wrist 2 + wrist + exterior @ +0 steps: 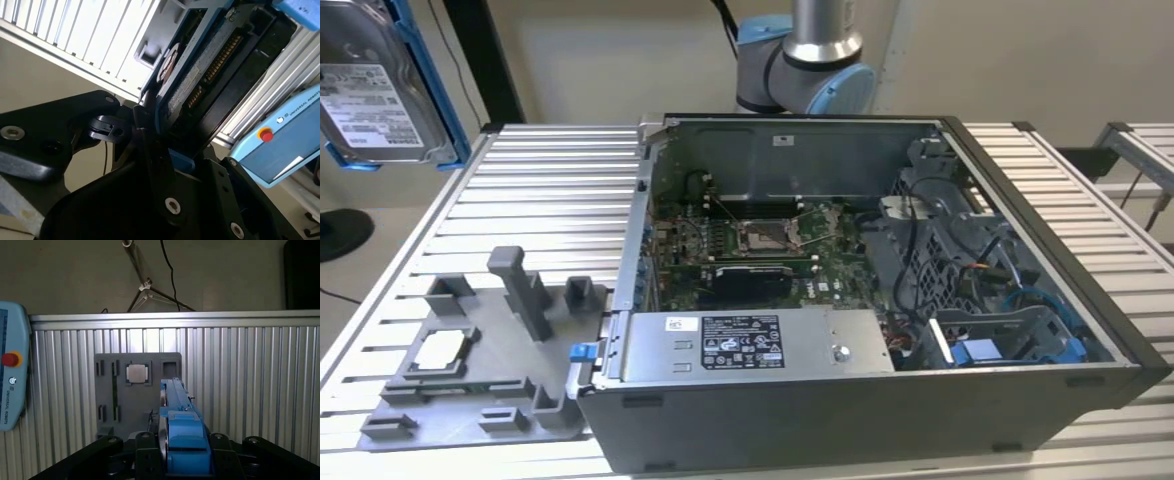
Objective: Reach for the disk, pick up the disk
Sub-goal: 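Pick up the disk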
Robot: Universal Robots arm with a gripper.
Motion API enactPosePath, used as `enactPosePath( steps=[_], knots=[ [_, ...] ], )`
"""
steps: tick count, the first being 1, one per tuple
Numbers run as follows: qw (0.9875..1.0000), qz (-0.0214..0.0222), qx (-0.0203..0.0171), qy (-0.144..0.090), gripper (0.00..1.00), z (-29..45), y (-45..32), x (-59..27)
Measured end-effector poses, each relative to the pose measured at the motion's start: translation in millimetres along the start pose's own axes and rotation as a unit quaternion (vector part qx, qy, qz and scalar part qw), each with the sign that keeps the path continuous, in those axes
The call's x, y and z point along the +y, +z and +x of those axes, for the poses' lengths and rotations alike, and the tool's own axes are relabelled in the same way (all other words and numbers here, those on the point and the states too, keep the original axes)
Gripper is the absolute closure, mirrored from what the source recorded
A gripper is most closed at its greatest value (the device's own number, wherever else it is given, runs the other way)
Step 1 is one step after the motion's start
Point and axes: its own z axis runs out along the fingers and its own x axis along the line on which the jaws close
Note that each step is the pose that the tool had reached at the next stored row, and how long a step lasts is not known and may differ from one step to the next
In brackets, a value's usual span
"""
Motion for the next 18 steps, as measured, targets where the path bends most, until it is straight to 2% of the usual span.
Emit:
enactPosePath(
  steps=[3,7,18],
  knots=[
    [1.0,0.0,0.0001,0.0,1.0,-0.1,-0.5,0.0],
    [1.0,0.0,0.0001,0.0,1.0,0.0,-7.3,-0.1],
    [1.0,0.0,0.0001,0.0,1.0,0.1,-8.8,-0.1]
  ],
)
